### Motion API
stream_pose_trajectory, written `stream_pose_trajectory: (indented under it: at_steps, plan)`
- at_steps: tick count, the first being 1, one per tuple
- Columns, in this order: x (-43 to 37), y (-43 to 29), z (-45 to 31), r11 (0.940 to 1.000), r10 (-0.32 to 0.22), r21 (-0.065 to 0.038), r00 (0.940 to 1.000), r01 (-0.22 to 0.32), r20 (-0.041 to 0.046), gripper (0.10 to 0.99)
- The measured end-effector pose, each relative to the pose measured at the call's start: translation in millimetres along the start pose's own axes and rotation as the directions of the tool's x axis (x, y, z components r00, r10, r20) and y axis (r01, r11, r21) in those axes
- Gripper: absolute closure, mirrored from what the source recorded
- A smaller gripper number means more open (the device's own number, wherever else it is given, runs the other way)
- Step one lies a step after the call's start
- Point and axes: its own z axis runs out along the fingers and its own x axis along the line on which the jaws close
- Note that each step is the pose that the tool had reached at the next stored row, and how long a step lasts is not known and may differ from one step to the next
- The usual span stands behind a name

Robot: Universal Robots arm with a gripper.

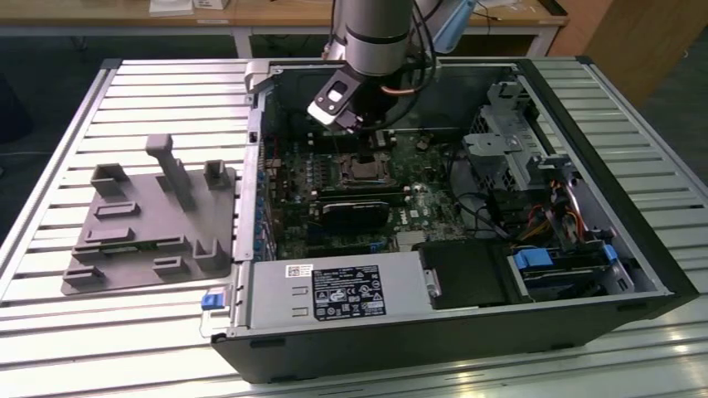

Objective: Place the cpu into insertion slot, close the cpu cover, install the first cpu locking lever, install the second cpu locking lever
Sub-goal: 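Close the cpu cover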

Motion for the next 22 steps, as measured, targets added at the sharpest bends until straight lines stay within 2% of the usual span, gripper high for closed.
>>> stream_pose_trajectory:
  at_steps: [3,6,11,14,17,22]
  plan:
    - [0.0,0.0,0.0,0.9985,-0.056,0.000,0.9985,0.056,-0.0008,0.984]
    - [0.0,0.0,0.0,0.9940,-0.109,0.000,0.9940,0.109,-0.0016,0.984]
    - [0.0,0.0,0.1,0.9799,-0.199,0.000,0.9799,0.199,-0.0029,0.984]
    - [0.0,0.0,0.1,0.9677,-0.252,0.000,0.9677,0.252,-0.0036,0.984]
    - [0.0,0.0,0.2,0.9526,-0.304,-0.001,0.9526,0.304,-0.0044,0.984]
    - [0.0,0.0,0.2,0.9210,-0.389,-0.001,0.9210,0.389,-0.0056,0.984]
